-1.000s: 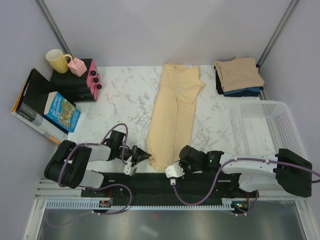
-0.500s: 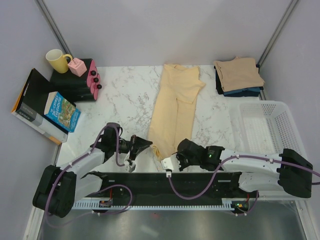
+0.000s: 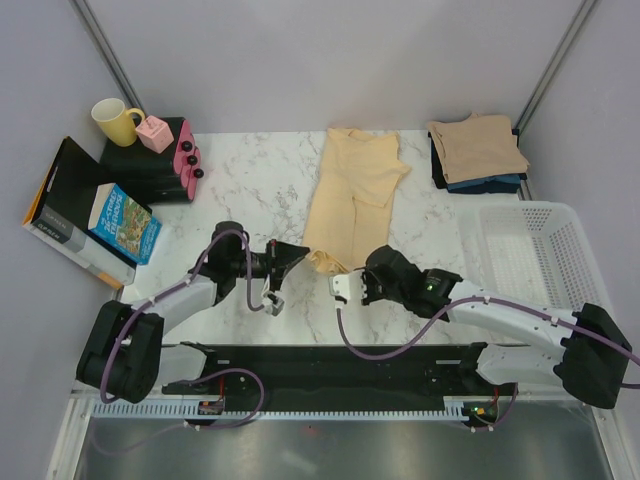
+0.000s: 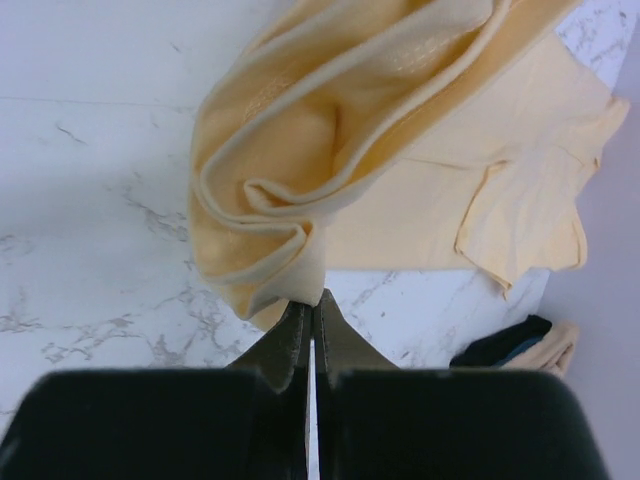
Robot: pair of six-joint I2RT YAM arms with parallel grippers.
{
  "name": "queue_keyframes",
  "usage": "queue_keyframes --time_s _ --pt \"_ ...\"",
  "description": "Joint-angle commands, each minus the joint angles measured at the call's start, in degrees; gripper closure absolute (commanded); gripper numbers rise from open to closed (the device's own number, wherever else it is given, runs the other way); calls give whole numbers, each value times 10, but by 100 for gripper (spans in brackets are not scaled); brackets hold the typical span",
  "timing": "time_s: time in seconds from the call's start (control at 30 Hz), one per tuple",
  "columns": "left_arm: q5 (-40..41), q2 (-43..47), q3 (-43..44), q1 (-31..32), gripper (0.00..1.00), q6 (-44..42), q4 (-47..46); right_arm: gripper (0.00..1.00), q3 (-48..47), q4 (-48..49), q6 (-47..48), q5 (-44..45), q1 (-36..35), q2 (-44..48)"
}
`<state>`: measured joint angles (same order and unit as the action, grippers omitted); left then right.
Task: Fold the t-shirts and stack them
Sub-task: Fold the tshirt
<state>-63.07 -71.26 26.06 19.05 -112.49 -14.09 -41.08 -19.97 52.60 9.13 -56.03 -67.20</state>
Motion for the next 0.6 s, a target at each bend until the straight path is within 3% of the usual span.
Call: queue_keyframes --time_s 0.0,0.27,0.57 --pt "4 -27 35 -1 98 17 -75 100 -36 -2 21 27 37 6" --pt "22 -84 69 -2 98 27 -113 100 -37 14 52 20 86 -9" --pt "36 -175 118 -2 98 42 -171 100 -87 88 94 -9 174 -94"
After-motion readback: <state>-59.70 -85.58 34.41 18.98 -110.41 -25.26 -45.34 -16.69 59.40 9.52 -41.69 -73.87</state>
